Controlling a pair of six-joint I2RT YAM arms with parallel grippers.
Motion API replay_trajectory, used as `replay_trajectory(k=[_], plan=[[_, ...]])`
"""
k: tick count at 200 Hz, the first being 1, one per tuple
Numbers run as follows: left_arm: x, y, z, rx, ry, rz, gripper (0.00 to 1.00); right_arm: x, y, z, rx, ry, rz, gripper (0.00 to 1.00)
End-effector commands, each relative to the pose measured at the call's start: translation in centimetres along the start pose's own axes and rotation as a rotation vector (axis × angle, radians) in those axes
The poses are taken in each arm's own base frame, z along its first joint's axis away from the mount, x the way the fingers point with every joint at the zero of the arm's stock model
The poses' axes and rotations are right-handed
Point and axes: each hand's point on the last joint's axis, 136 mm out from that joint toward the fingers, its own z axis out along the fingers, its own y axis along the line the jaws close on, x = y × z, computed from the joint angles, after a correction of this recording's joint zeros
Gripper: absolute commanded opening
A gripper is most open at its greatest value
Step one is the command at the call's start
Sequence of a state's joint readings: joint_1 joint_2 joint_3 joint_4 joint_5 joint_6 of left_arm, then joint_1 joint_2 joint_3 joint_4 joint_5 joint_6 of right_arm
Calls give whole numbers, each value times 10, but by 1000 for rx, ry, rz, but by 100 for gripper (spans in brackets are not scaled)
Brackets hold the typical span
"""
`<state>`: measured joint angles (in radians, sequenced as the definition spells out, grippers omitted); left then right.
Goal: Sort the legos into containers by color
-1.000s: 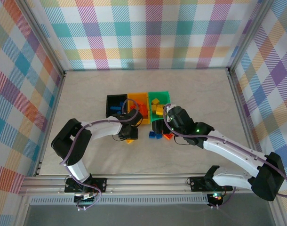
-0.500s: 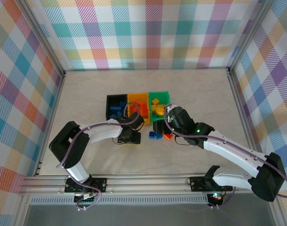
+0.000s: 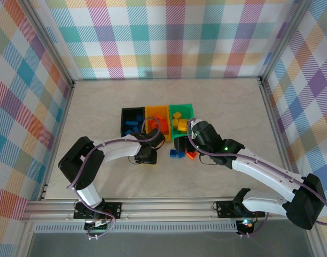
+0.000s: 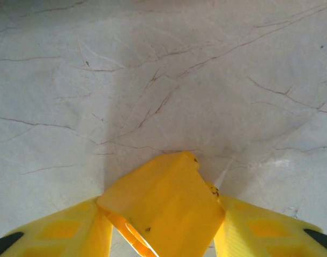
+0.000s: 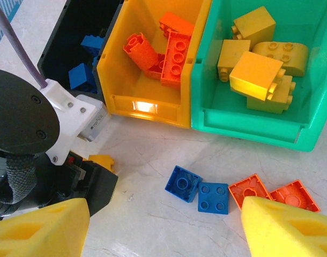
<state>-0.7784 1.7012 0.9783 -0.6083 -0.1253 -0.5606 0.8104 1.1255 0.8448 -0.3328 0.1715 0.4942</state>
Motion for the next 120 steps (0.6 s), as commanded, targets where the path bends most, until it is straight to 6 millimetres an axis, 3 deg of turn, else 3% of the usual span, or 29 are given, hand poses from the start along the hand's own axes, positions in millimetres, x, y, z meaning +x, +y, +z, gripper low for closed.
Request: replay_trajectory(k=[1,28,80,120], plan=[[4,2,9,-20,11,27,44,-3,1,1,-18,-13,21,75],[0,-1,-7,9,-16,24,42,-3,1,2,-17,-12,24,75],[-24,-18,-58,88,-103,30,41,-3,-5,-1,-8,-25,38,75],[-72,-51,-91,145,-185,55,41,1,-13,-6,5,-30,52,75]])
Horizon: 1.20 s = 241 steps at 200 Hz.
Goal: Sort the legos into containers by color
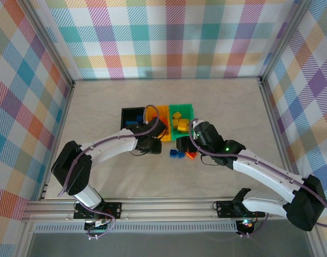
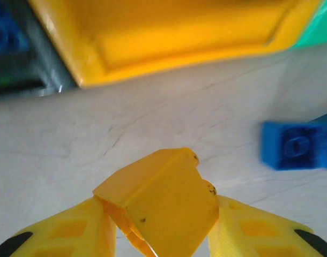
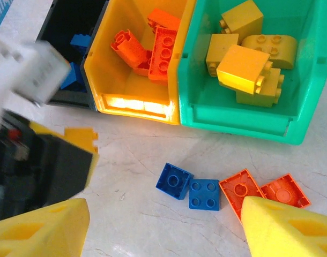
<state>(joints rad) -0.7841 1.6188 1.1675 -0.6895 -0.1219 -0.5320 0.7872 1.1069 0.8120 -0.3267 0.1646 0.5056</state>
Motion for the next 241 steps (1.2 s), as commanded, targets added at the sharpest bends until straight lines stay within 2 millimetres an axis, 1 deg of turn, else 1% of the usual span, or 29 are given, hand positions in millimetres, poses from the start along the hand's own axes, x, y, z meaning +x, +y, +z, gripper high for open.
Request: replay_trajectory(k=[1,19,30,35,49,66,76,95,115,131,150,158,177,187,204,218,221,222,232,234,239,240,241], plan=[[-28,-23,-17,30,-41,46,41,-4,-2,-7,-9,-33,26,75],[-60,-45,-23,56,-83,58,41,-2,-6,-9,-3,-32,33,75],[-78,-57,-22,68,-96,59,41,-1,-8,-11,0,-31,36,75],[-84,-60,-17,69,-88,59,41,0,-9,-12,3,-31,38,75],[-106,-74,-11,75,-92,65,40,2,-13,-14,9,-29,43,75],[-128,-85,-1,64,-94,70,40,4,-16,-17,16,-28,48,75],[-137,-89,8,52,-84,72,39,5,-17,-19,19,-25,49,75],[-156,-96,16,50,-94,61,39,8,-20,-20,24,-21,55,75],[-170,-104,23,51,-101,57,43,12,-21,-21,25,-12,60,76],[-175,-110,24,60,-96,54,50,15,-22,-20,24,0,64,77],[-180,-119,17,98,-102,39,58,19,-24,-19,32,10,72,80],[-181,-122,11,115,-108,35,62,20,-25,-19,35,14,75,81],[-183,-128,-9,143,-136,41,74,24,-27,-18,39,27,77,81],[-182,-130,-19,158,-144,45,77,27,-28,-17,43,35,80,81],[-174,-134,-36,187,-153,54,82,33,-31,-13,55,58,79,81],[-163,-134,-49,228,-171,50,87,40,-35,-9,72,87,78,81],[-159,-133,-49,236,-169,47,89,42,-36,-7,77,95,79,81],[-160,-134,-53,245,-179,46,89,43,-36,-7,77,97,79,81],[-146,-127,-59,271,-177,27,93,48,-38,-2,89,121,80,80],[-146,-127,-64,285,-191,22,93,49,-39,-1,91,125,80,80],[-137,-122,-60,288,-185,14,95,51,-39,1,90,132,79,80],[-137,-122,-65,295,-192,13,96,52,-39,2,92,137,79,80],[-135,-121,-65,297,-193,12,96,53,-40,3,93,138,79,80]])
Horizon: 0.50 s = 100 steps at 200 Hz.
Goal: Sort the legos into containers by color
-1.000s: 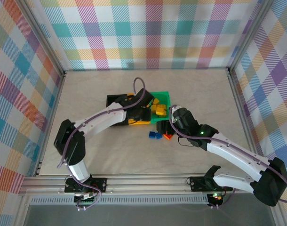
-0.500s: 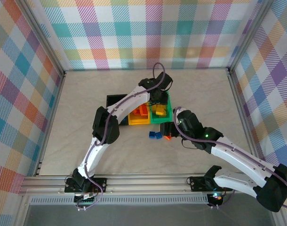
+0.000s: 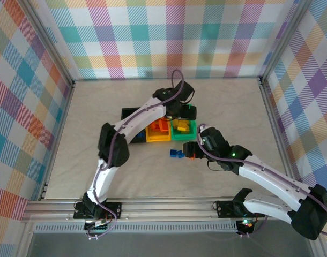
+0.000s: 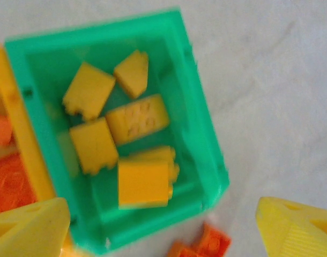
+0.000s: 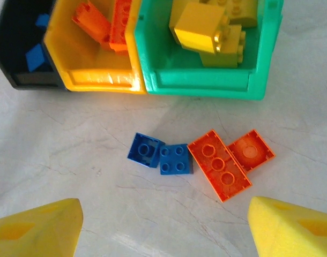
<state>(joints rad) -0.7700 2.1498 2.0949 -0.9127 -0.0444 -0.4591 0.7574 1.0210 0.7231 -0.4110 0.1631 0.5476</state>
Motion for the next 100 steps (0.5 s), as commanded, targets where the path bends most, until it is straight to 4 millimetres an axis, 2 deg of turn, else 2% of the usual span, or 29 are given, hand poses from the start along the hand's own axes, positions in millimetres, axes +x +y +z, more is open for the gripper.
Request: replay_trajectory(k=[1,31,58,78,100], plan=[[5,-11,-54,137,-102,-35,96,20,-10,13,31,77,21,80],[56,23,-67,140,-101,-87,100,29,-14,33,61,133,4,69],[110,64,-69,105,-73,-141,100,36,-26,56,129,208,-19,57],[140,88,-73,83,-68,-185,100,43,-40,69,171,265,-3,59],[163,109,-79,73,-69,-224,100,48,-48,78,194,295,-1,62]])
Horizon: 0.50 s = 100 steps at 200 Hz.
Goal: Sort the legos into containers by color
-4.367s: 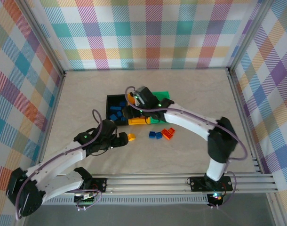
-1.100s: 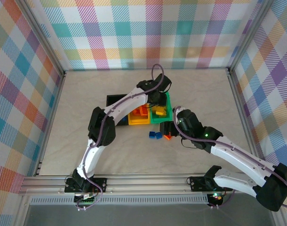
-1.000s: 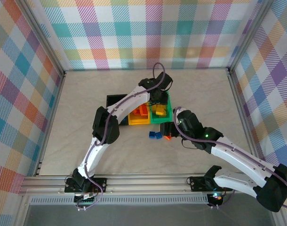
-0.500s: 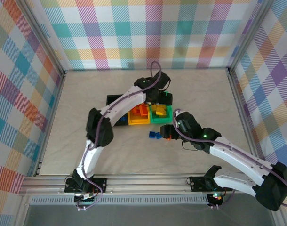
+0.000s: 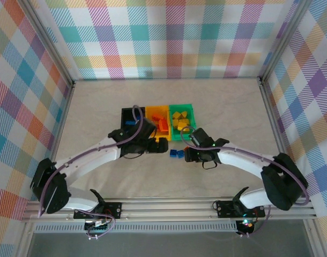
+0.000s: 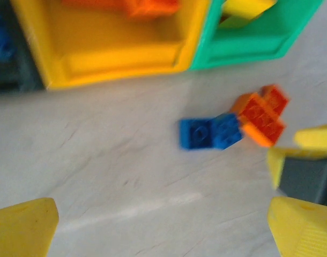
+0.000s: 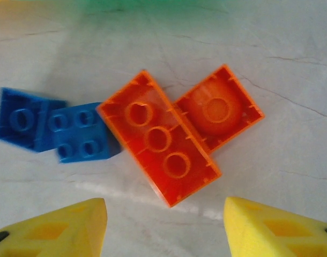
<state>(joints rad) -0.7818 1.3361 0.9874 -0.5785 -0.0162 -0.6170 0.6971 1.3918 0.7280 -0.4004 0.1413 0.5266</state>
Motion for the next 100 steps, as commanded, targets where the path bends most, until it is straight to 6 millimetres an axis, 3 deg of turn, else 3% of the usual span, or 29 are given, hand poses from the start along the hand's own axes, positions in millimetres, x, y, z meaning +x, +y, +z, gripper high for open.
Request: replay_trajectory(k=[1,47,100], plan=[[4,12,-12,24,-60,-75,100,-10,2,3,-7,0,-14,63],[23,50,-14,-18,-57,-135,100,-15,6,22,9,33,-59,60],[27,59,-11,-13,-42,-163,100,-19,22,26,-19,50,-124,51]])
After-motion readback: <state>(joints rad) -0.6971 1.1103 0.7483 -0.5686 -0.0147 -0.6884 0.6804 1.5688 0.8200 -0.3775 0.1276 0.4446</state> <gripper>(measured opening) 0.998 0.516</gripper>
